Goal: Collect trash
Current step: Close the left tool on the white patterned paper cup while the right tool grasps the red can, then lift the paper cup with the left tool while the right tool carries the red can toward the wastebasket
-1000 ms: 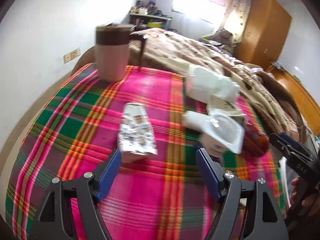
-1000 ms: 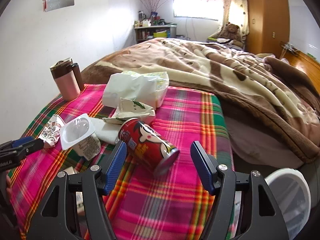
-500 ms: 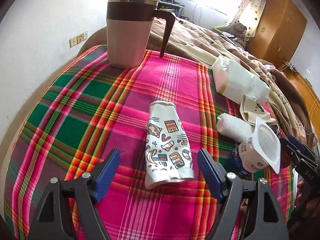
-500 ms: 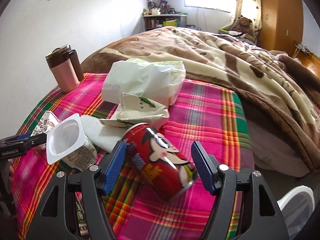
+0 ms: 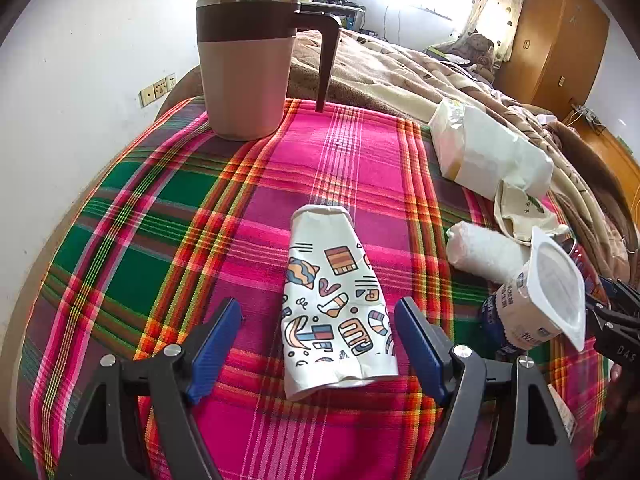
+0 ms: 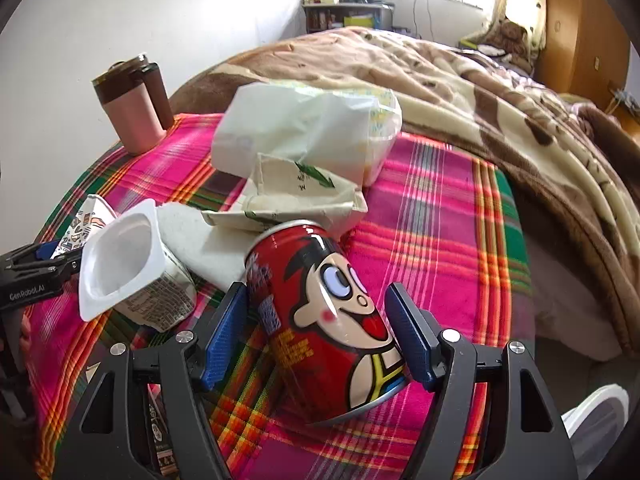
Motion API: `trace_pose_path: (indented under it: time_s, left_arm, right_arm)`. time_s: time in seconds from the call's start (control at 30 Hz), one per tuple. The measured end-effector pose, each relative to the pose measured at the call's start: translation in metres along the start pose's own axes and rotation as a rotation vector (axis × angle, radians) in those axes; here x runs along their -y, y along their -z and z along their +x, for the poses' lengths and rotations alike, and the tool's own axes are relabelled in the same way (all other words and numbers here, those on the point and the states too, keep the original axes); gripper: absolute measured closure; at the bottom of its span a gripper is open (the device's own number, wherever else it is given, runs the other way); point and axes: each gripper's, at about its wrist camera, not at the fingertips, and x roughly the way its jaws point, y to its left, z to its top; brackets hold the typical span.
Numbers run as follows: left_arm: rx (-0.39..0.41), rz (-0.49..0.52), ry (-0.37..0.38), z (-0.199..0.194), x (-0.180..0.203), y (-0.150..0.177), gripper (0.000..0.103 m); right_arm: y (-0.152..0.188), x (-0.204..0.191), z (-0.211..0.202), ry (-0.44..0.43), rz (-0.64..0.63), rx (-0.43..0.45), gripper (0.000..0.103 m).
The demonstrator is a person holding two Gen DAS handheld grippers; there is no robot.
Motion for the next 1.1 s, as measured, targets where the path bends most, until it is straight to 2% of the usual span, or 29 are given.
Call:
trace_pose_path:
  time_s: [0.17,0.23,0.3,0.43,0.77,1.1]
  left_arm:
    - [0.004,0.001,-0.006,-0.001,0.001,0.000,0.024]
    - [0.008,0.003,-0.013,-0.001,0.000,-0.001,0.030]
    - [0.012,-0.001,-0.019,-0.002,-0.001,-0.001,0.035]
    - [0.023,0.001,-0.020,-0.005,-0.001,0.000,0.054]
    - [0.051,-0.013,0.002,-0.020,-0.001,0.005,0.054]
    - [0.095,0.003,0.040,-0.051,0.012,0.015,0.054]
  right_arm:
    - [0.004,0.004,0.001,0.020,0.026,0.001,0.031]
    - [0.005,0.006,0.000,0.007,0.049,0.007,0.032]
    - [0.006,0.007,-0.001,0.015,0.058,0.017,0.037]
    - [0.008,0.008,-0.003,0.016,0.075,0.028,0.043]
    - [0.017,0.007,-0.014,0.027,0.100,0.062,0.048]
    - [0.027,0.007,-0.033,0.018,0.130,0.109,0.049]
